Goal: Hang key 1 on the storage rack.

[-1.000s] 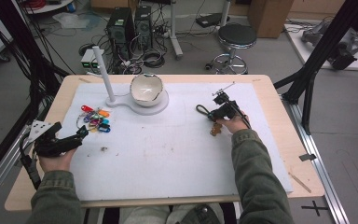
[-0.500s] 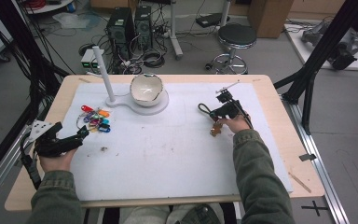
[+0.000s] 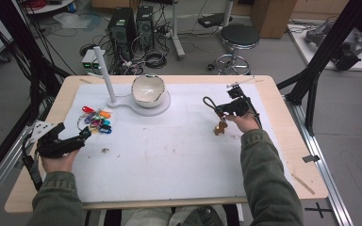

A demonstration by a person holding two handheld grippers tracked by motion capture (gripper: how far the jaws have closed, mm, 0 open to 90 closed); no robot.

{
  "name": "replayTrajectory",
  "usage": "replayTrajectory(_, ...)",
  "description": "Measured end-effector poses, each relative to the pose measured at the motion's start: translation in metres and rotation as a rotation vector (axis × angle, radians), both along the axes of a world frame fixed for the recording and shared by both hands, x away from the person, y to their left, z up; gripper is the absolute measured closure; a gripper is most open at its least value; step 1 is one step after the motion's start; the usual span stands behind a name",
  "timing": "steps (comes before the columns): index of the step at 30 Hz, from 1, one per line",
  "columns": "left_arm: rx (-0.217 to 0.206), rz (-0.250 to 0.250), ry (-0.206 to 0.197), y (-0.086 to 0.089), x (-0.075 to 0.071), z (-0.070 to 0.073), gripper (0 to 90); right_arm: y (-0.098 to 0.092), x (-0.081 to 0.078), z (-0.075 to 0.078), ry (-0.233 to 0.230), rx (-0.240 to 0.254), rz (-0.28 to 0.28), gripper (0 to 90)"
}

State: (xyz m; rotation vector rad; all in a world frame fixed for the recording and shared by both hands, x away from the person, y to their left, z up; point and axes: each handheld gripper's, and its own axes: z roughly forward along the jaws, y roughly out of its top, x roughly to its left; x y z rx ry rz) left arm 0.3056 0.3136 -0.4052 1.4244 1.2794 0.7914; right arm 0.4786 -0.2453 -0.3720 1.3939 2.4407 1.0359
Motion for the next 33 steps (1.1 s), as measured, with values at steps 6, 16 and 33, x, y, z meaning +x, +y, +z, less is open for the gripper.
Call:
replayTrajectory(6, -0.001, -0.006, 0.000, -0.001, 0.001, 0.000, 1.7, 0.003, -0.005, 0.020, -0.022, 0.006, 0.014, 78.2)
replayTrajectory(16, -0.012, -0.004, -0.004, -0.001, 0.003, 0.000, 1.7, 0.014, -0.010, 0.051, -0.056, 0.022, 0.035, 78.2)
replayTrajectory(33, -0.012, -0.015, 0.001, -0.002, 0.004, 0.000, 1.7, 0.054, -0.007, 0.083, -0.099, 0.044, 0.103, 78.1)
